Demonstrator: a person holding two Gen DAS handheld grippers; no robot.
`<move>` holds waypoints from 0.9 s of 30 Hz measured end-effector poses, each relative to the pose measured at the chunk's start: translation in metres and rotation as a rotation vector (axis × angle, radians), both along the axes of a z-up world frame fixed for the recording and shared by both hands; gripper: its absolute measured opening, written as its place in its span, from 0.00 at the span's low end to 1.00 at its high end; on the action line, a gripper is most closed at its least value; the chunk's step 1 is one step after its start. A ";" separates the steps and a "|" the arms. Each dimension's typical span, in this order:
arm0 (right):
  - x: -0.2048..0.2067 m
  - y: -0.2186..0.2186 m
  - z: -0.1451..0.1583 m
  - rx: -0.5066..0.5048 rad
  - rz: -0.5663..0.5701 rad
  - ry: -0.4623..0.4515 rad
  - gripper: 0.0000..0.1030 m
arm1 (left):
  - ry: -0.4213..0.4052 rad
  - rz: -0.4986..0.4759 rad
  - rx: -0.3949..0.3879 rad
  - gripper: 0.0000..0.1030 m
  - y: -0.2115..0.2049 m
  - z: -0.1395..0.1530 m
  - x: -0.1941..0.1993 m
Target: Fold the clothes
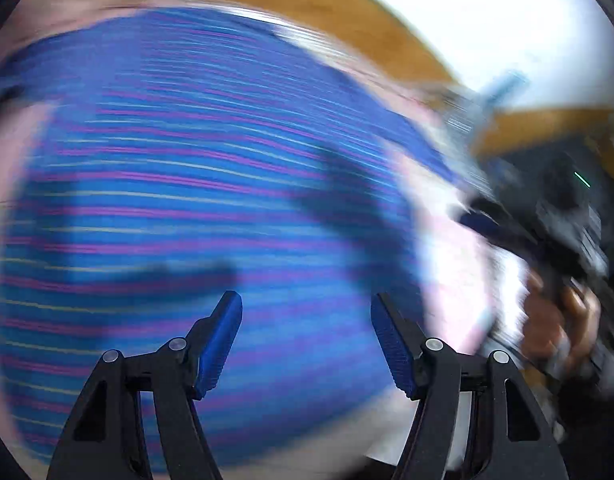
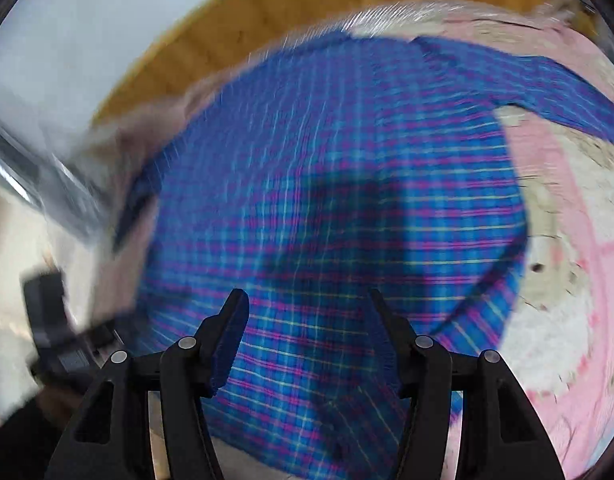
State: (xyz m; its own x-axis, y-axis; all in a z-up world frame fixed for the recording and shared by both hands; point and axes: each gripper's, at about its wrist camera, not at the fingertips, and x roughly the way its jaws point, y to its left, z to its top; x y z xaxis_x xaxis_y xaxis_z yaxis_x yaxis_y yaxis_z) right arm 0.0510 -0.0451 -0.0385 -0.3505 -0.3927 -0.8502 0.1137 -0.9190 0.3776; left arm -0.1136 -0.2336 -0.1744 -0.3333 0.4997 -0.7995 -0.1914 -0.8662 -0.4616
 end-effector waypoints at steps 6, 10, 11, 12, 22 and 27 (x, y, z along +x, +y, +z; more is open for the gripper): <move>0.006 -0.008 -0.069 0.337 0.083 -0.178 0.55 | -0.043 0.252 -0.158 0.65 -0.099 -0.033 -0.014; 0.058 0.063 -0.072 0.387 -0.037 -0.302 0.54 | -0.087 0.172 -0.193 0.67 -0.109 -0.056 -0.003; 0.072 0.083 -0.074 0.403 -0.083 -0.349 0.55 | -0.059 0.133 -0.221 0.67 -0.105 -0.055 0.003; 0.085 0.102 -0.074 0.416 -0.128 -0.389 0.55 | -0.060 0.112 -0.229 0.67 -0.104 -0.053 0.005; 0.069 0.116 -0.037 0.411 -0.326 -0.370 0.56 | -0.076 0.476 0.164 0.70 -0.211 -0.005 -0.075; 0.026 0.041 -0.021 0.428 -0.175 -0.269 0.56 | -0.149 0.802 0.338 0.70 -0.279 -0.037 -0.124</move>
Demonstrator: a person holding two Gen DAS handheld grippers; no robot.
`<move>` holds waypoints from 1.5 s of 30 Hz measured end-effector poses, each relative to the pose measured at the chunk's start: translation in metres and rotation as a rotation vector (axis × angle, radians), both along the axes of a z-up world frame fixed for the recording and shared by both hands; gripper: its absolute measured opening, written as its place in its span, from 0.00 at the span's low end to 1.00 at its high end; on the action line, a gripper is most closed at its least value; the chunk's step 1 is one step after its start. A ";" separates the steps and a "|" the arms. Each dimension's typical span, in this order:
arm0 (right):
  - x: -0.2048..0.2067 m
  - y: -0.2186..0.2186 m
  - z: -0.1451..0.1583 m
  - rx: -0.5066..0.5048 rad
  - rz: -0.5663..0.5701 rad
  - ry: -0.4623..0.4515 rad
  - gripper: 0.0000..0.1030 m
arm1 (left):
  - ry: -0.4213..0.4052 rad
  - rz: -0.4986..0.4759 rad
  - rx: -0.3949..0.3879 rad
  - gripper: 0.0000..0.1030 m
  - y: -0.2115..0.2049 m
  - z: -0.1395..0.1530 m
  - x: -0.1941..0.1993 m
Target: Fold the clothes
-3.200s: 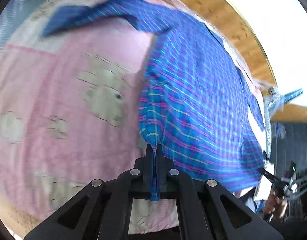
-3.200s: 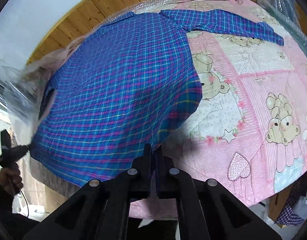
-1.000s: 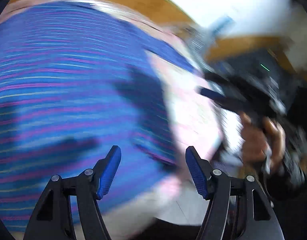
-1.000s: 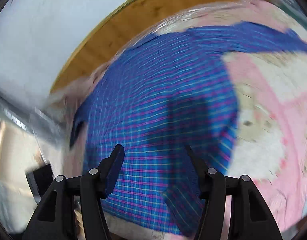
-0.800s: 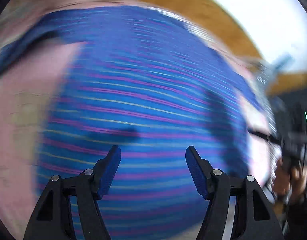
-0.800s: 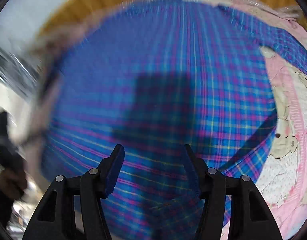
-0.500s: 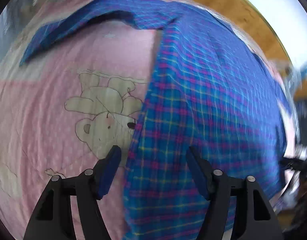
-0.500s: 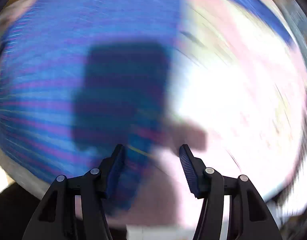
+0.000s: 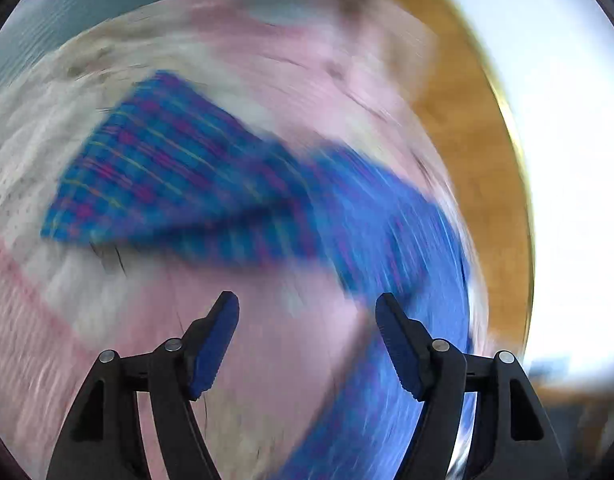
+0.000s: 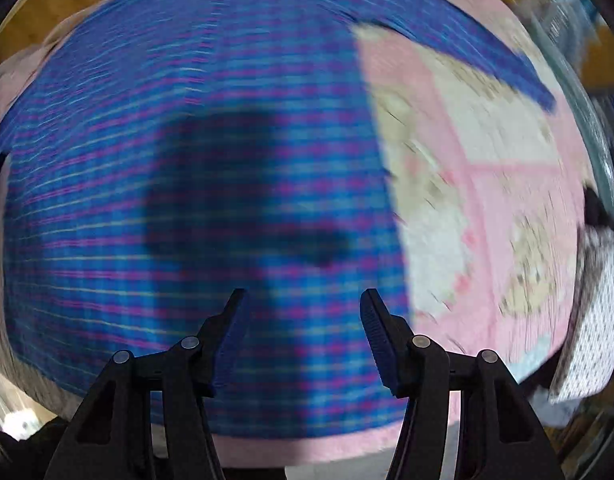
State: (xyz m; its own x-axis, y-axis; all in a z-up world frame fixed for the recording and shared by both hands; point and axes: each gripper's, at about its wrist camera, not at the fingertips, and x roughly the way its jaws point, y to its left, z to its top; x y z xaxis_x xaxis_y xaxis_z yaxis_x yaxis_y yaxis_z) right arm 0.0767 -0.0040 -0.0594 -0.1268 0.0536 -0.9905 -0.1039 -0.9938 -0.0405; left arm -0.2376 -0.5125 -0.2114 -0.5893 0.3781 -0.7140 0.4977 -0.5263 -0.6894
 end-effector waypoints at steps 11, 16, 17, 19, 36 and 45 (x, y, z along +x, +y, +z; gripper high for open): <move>-0.098 -0.145 0.034 -0.131 0.241 0.071 0.56 | 0.072 0.214 -0.153 0.69 -0.079 0.001 0.027; -0.124 -0.208 0.044 -0.198 0.402 0.075 0.56 | 0.080 0.193 -0.237 0.69 -0.096 0.005 0.039; -0.131 -0.221 0.045 -0.213 0.432 0.072 0.56 | 0.093 0.164 -0.258 0.70 -0.095 0.008 0.041; -0.144 -0.246 0.043 -0.241 0.487 0.067 0.56 | 0.088 0.075 -0.271 0.70 -0.089 0.004 0.036; -0.215 -0.367 0.029 -0.406 0.633 0.029 0.56 | 0.102 -0.099 -0.482 0.59 -0.122 0.067 0.049; -0.267 -0.355 0.004 -0.373 0.548 0.057 0.56 | 0.142 -0.697 -0.817 0.63 -0.038 0.032 0.044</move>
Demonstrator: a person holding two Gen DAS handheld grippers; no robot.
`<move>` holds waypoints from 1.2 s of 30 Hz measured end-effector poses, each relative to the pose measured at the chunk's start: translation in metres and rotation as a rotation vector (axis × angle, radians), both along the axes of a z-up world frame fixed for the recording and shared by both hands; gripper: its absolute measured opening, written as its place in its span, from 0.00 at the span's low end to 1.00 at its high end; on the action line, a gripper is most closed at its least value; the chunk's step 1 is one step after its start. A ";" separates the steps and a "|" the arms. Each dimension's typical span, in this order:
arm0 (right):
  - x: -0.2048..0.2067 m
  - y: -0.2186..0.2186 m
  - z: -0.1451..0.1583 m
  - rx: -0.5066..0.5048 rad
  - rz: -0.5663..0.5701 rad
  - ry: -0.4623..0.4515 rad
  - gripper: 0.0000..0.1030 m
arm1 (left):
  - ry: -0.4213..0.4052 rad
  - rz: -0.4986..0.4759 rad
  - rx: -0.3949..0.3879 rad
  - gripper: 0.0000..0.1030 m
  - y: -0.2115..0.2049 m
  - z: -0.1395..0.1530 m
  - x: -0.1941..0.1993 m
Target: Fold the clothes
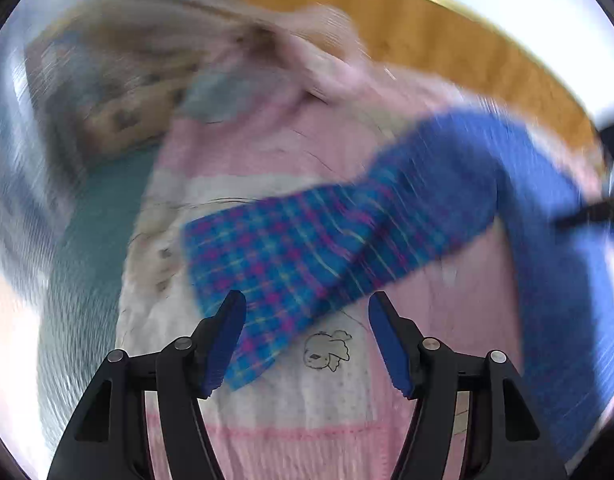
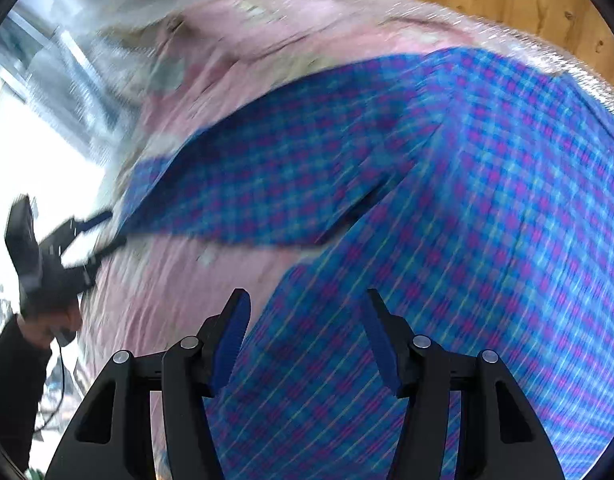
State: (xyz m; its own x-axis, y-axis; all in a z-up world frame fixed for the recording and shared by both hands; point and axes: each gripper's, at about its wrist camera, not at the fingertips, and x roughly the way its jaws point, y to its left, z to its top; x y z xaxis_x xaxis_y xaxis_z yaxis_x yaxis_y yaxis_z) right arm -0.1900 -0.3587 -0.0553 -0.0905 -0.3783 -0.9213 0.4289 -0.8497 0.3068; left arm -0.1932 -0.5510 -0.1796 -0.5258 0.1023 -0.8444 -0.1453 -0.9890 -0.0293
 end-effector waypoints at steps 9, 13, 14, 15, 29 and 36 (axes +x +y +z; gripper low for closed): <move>-0.063 0.038 -0.045 0.162 -0.100 0.025 0.56 | -0.176 -0.043 0.211 0.05 -0.031 0.019 -0.060; -0.064 0.034 -0.059 0.204 -0.049 0.064 0.61 | -0.316 0.028 0.787 0.05 -0.083 0.065 -0.099; -0.062 0.030 -0.061 0.222 -0.027 0.073 0.65 | -0.343 0.008 0.864 0.05 -0.087 0.073 -0.107; -0.060 0.027 -0.061 0.230 -0.009 0.082 0.67 | -0.368 -0.022 0.913 0.05 -0.089 0.080 -0.113; 0.006 0.032 -0.005 0.084 0.000 0.171 0.66 | -0.415 0.199 0.553 0.46 -0.122 0.007 -0.053; 0.015 0.037 -0.027 0.081 -0.019 0.116 0.66 | -0.165 0.582 0.675 0.60 -0.165 -0.009 0.056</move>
State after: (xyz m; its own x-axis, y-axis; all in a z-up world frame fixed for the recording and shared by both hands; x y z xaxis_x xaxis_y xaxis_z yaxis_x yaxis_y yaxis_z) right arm -0.1746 -0.3212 -0.0823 -0.2046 -0.3005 -0.9316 0.4415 -0.8777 0.1862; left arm -0.1368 -0.7155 -0.1882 -0.5272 0.3587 -0.7703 0.4295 -0.6697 -0.6058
